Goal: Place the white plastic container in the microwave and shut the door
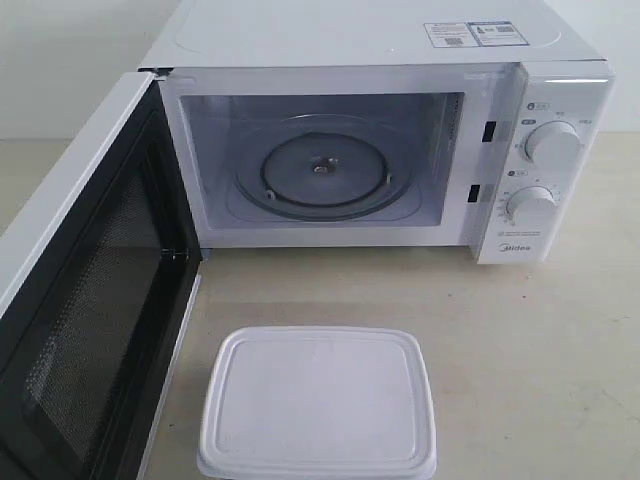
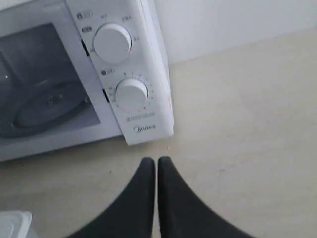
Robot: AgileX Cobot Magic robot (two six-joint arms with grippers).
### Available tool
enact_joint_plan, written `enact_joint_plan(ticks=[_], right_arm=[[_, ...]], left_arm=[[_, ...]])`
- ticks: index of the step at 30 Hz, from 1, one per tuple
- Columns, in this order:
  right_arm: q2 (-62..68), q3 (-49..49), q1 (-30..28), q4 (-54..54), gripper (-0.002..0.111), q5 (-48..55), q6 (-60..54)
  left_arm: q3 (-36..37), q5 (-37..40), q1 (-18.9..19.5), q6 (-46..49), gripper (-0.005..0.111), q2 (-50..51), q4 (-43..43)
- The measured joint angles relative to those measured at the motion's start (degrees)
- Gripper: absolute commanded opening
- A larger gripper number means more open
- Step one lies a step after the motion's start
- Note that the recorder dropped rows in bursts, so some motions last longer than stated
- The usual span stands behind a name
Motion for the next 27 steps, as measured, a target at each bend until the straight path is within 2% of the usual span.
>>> enact_joint_plan(ticks=[6, 18, 24, 27], right_arm=[[0.0, 0.0, 0.0, 0.0, 0.000, -8.1, 0.0], [0.0, 0.0, 0.0, 0.0, 0.000, -14.6, 0.0], [0.2, -2.8, 0.0, 0.2, 0.000, -10.9, -5.7], [5.0, -7.1, 0.0, 0.9, 0.000, -8.4, -8.2]], left_arm=[[0.0, 0.0, 0.0, 0.0, 0.004, 0.0, 0.0], [0.0, 0.0, 0.0, 0.0, 0.004, 0.0, 0.0], [0.0, 0.0, 0.0, 0.0, 0.004, 0.0, 0.0], [0.0, 0.0, 0.0, 0.0, 0.004, 0.0, 0.0]])
